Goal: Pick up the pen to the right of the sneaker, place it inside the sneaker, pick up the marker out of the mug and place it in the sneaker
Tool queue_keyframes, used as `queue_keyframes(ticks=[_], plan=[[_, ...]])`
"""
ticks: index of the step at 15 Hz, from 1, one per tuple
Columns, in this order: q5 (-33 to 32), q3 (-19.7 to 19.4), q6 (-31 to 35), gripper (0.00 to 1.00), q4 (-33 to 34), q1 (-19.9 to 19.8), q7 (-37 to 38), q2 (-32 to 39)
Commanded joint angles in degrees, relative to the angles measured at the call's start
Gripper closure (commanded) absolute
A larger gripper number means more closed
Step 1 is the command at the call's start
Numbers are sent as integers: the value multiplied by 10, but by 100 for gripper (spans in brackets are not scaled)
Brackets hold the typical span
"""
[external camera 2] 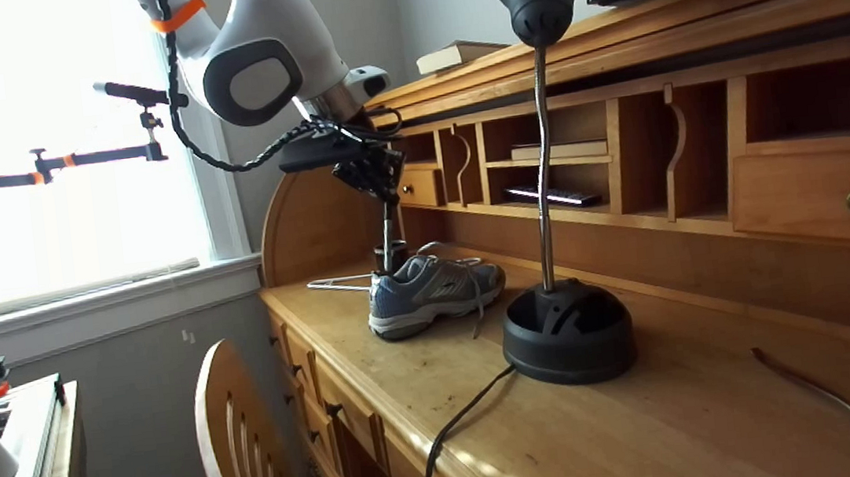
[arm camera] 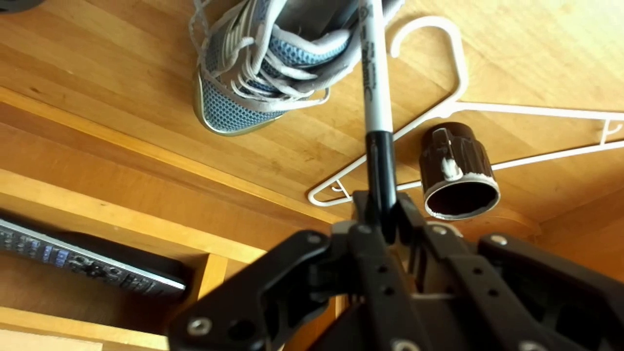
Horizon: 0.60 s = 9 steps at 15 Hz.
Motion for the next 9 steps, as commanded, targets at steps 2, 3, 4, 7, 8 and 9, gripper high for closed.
queue_keyframes(ticks=[2, 3, 4, 7, 8, 9], plan=[[1, -7, -2, 96, -8, -3, 3, -22], [0, -11, 1, 96, -8, 0, 3, -23], [0, -15, 4, 96, -8, 2, 2, -20], [1, -27, 9, 96, -7, 12, 3, -16], [1, -30, 10, 96, -7, 14, 3, -14], [1, -34, 11, 96, -7, 18, 3, -14]])
